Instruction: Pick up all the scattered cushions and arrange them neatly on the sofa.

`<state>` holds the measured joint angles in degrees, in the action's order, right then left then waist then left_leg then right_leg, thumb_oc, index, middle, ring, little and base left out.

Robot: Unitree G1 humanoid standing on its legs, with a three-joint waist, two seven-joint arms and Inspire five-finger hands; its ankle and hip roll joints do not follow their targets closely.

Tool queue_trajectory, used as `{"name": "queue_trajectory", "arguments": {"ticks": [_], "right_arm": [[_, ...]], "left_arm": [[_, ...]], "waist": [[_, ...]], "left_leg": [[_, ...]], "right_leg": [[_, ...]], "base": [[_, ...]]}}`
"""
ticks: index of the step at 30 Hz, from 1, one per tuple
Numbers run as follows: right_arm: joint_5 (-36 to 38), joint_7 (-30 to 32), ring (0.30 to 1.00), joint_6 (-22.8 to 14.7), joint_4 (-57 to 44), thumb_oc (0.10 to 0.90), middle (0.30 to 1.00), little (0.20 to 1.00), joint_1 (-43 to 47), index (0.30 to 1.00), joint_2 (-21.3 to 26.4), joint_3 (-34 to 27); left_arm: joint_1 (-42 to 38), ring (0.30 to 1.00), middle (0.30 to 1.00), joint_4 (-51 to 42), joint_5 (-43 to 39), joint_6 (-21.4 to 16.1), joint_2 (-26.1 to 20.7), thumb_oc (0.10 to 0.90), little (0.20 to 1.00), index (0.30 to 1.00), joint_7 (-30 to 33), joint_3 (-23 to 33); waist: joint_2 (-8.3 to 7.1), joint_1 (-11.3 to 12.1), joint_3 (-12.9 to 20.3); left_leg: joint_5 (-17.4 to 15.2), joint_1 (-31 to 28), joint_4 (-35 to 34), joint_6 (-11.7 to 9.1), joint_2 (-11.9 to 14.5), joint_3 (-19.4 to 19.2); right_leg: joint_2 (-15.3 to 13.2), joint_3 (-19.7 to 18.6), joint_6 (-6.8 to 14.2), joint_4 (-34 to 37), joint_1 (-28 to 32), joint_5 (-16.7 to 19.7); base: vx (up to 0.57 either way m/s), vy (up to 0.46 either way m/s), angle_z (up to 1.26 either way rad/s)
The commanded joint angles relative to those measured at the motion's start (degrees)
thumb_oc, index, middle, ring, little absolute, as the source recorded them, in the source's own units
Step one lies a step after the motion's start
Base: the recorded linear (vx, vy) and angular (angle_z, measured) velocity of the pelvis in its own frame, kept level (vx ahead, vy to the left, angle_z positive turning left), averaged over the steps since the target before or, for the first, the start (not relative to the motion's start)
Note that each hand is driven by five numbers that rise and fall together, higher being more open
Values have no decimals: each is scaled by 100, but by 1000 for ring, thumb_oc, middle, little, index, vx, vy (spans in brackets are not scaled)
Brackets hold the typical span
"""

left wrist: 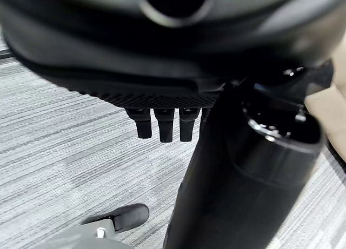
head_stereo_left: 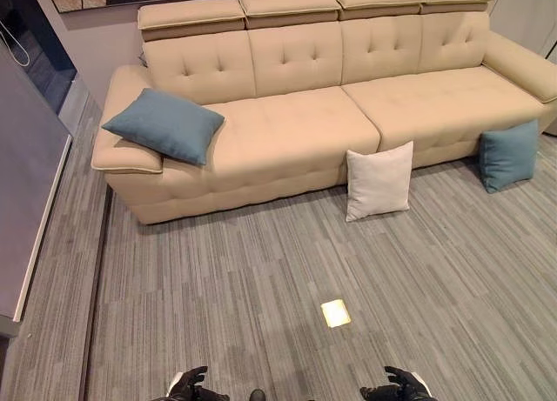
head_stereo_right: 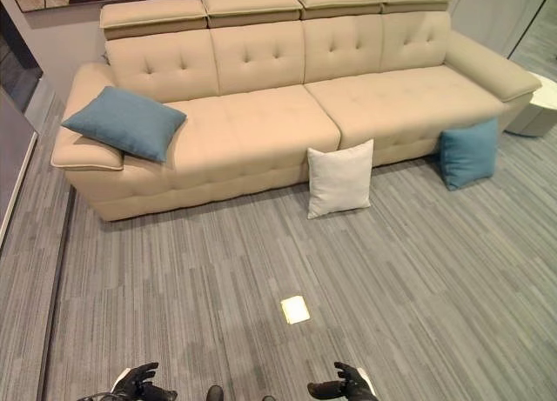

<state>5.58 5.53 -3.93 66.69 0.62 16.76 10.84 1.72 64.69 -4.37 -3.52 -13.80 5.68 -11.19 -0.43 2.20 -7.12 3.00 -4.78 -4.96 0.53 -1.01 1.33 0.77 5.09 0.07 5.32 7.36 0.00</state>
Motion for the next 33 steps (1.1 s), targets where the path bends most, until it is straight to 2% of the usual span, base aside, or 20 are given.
{"name": "queue_trajectory", "arguments": {"ticks": [1,8,17,18,19,23,27,30,31,32,33], "right_arm": [[16,201,900,-239,-199,800,900,900,44,900,47,163],[67,192,900,-247,-129,800,900,900,50,900,46,177],[106,243,900,-264,-153,800,900,900,198,900,139,122],[111,254,900,-248,-192,800,900,900,224,900,201,54],[103,245,900,-234,-184,800,900,900,228,900,207,41],[45,222,900,-195,-127,800,900,900,220,900,179,58],[-114,218,900,-130,-99,800,900,900,257,900,64,174],[-201,191,900,-92,-158,800,900,900,311,900,20,227],[-234,186,900,-68,-219,800,900,900,374,900,-5,260],[-234,186,900,-67,-219,800,900,900,376,900,-6,260],[-242,175,900,-55,-244,800,900,900,419,900,-17,293]], "left_arm": [[-306,900,900,35,85,-188,-6,800,900,900,137,21],[-347,900,900,129,50,-157,35,800,900,900,168,-8],[-494,900,900,233,152,-146,47,800,900,900,195,-153],[-557,900,900,236,175,-144,51,800,900,900,194,-180],[-566,900,900,233,177,-139,54,800,900,900,203,-169],[-520,900,900,250,215,-131,46,800,900,900,211,-123],[-429,900,900,291,177,-118,6,800,900,900,210,7],[-413,900,900,317,185,-112,-19,800,900,900,204,67],[-421,900,900,316,191,-106,-67,800,900,900,205,104],[-422,900,900,316,191,-106,-68,800,900,900,205,104],[-438,900,900,319,191,-97,-106,800,900,900,211,115]], "waist": [[-204,67,121],[-258,74,33],[-323,113,-131],[-355,93,-189],[-355,80,-176],[-351,69,-124],[-404,182,-89],[-378,292,-96],[-348,306,-184],[-351,309,-180],[-341,291,-240]], "left_leg": [[-273,-25,-4,102,-252,434],[-242,6,-4,54,-212,527],[-179,375,252,-50,-243,712],[-189,597,422,-72,-229,496],[-204,618,412,-62,-186,366],[-221,540,301,-39,-130,118],[-300,472,289,45,-203,135],[-377,436,304,164,-292,202],[-435,412,379,246,-342,273],[-438,422,387,248,-345,269],[-458,443,473,297,-375,322]], "right_leg": [[-105,-8,325,-32,-247,283],[-85,124,281,-32,-241,226],[-138,598,216,-64,-314,148],[-247,856,234,-94,-363,145],[-271,927,246,-85,-369,141],[-277,1028,281,-57,-337,127],[-354,919,337,-154,-258,87],[-521,838,401,-680,-410,-7],[-650,782,448,-1202,-631,41],[-656,776,451,-1223,-647,31],[-698,722,475,-1549,-821,113]], "base": [[-2,-28,5],[-10,-39,18],[-35,-18,38],[-45,75,29],[-45,75,36],[72,82,66],[116,166,14],[60,206,-3],[43,192,-18],[22,177,-32],[0,90,-14]]}}
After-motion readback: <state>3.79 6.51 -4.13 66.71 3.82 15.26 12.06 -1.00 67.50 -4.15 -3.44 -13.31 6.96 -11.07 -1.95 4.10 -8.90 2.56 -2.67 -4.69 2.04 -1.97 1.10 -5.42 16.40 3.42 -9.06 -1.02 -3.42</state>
